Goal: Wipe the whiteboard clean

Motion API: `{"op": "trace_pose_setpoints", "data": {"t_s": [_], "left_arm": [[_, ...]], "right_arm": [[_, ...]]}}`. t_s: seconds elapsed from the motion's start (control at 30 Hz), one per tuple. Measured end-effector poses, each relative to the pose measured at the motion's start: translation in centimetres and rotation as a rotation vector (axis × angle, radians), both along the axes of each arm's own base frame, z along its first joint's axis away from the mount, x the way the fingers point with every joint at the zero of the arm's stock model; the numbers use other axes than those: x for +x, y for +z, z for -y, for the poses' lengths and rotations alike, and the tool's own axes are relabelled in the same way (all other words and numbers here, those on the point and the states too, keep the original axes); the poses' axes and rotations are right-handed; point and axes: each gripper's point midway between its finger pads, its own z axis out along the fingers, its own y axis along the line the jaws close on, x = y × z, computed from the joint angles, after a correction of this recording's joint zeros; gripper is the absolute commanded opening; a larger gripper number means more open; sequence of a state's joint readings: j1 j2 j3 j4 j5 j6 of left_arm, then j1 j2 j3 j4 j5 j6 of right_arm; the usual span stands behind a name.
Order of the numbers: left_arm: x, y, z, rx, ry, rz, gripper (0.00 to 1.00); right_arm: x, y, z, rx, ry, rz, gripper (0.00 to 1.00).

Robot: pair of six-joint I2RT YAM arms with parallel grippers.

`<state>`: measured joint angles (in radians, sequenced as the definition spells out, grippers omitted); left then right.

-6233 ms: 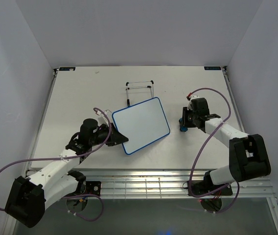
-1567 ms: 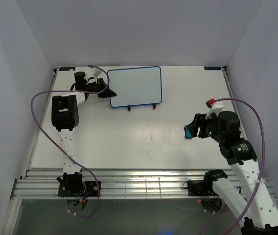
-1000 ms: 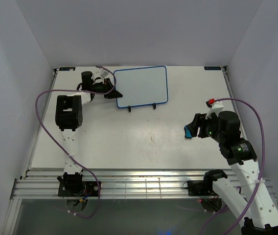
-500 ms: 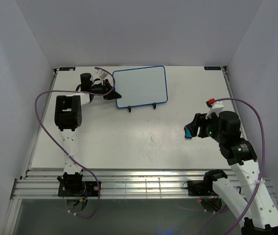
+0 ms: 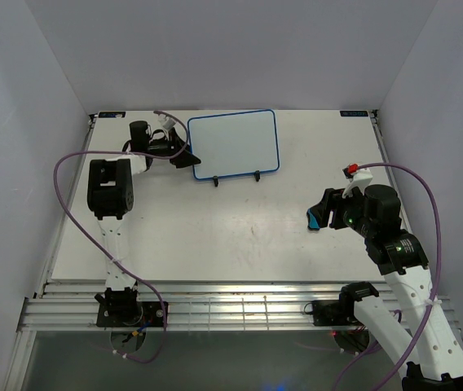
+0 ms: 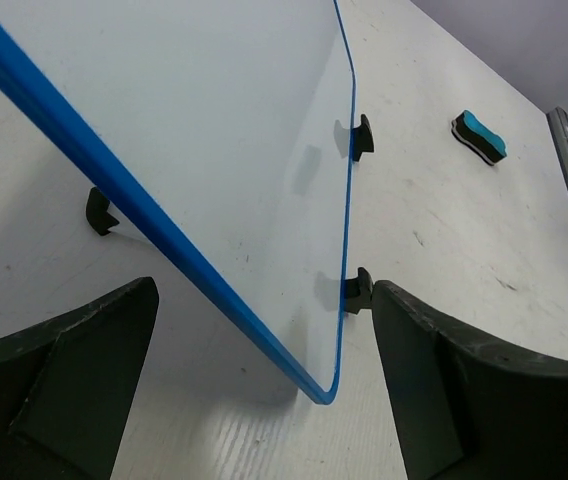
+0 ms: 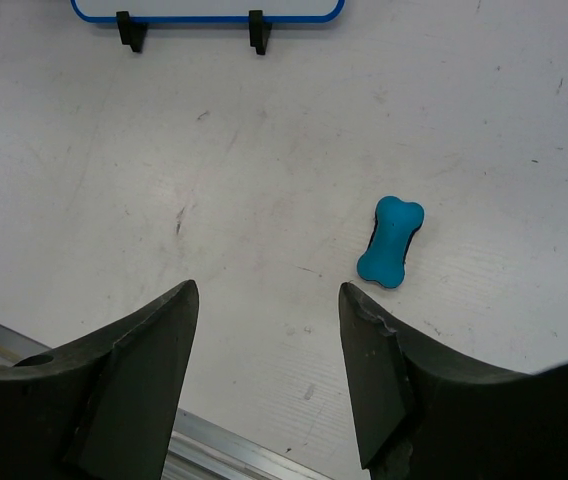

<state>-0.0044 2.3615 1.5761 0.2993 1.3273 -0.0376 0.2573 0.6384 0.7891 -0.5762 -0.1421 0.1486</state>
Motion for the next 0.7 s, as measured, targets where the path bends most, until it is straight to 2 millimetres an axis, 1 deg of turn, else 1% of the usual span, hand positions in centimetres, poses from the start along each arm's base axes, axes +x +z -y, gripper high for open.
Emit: {"op": "trace_pose_setpoints", "data": {"t_s": [0.1,0.13,0.2,0.23,0.33,0.47,0.57,0.6,0.63,0.7], "left_arm": [[0.3,1.0,-0.4,0.017,0.044,0.012,0.98],[0.5,1.6,-0.7,0.027,0.074,0.016,0.98],[1.0,2.7,-1.5,0.043,0.135,0.022,0.98],[1.5,3.3,-2.3,0.054,0.185,0.022,0.98],[2.5,5.3,-5.1,0.081,0.349,0.013,0.98],[3.0,8.6,-9.2,0.113,0.618,-0.014,0.98],[2.4,11.8,-11.3,0.119,0.793,-0.027,0.98],[1.8,13.1,-11.9,0.118,0.854,-0.031,0.98],[1.2,14.0,-12.2,0.118,0.895,-0.040,0.98],[-0.7,16.0,-12.7,0.116,0.978,-0.051,0.98]], "right_arm": [[0.0,0.0,0.0,0.000,0.000,0.001,0.65],[0.0,0.0,0.0,0.000,0.000,0.001,0.68],[0.0,0.0,0.0,0.002,-0.002,0.001,0.86],[0.1,0.0,0.0,0.001,-0.002,0.000,0.90],[0.3,0.1,0.1,-0.002,-0.009,0.006,0.90],[0.9,-0.1,0.4,-0.014,-0.033,0.004,0.90],[1.4,-0.5,0.8,-0.034,-0.061,-0.009,0.90],[1.6,-0.6,1.1,-0.043,-0.074,-0.014,0.90],[1.7,-0.6,1.3,-0.054,-0.090,-0.017,0.90],[1.9,-0.5,1.9,-0.073,-0.120,-0.018,0.90]]}}
